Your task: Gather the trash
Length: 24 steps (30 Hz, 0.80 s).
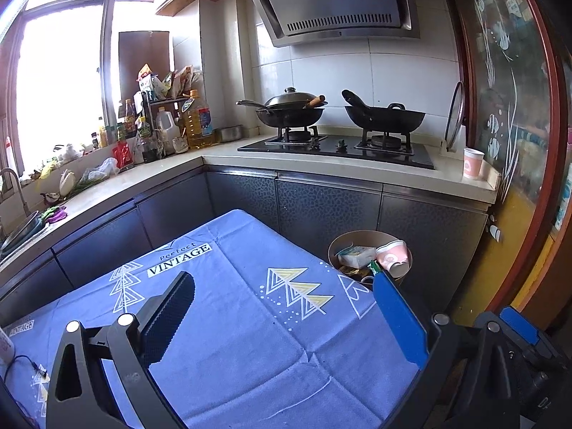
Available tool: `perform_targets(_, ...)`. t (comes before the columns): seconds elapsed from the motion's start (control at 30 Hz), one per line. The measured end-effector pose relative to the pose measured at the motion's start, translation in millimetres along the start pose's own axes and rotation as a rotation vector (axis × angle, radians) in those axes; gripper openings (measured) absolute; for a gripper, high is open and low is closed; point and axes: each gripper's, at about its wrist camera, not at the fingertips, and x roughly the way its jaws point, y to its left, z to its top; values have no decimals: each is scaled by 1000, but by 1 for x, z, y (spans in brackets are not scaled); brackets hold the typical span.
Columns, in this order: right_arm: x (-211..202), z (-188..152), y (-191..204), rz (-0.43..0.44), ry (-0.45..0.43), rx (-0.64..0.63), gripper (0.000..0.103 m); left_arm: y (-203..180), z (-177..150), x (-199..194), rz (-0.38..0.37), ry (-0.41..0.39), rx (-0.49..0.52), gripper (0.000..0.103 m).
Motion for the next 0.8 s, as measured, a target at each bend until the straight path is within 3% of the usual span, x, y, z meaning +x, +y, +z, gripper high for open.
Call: perform_targets(0.8,7,-3,-5,-5,18,15,97,-4,-4,2,-13,1,6,99)
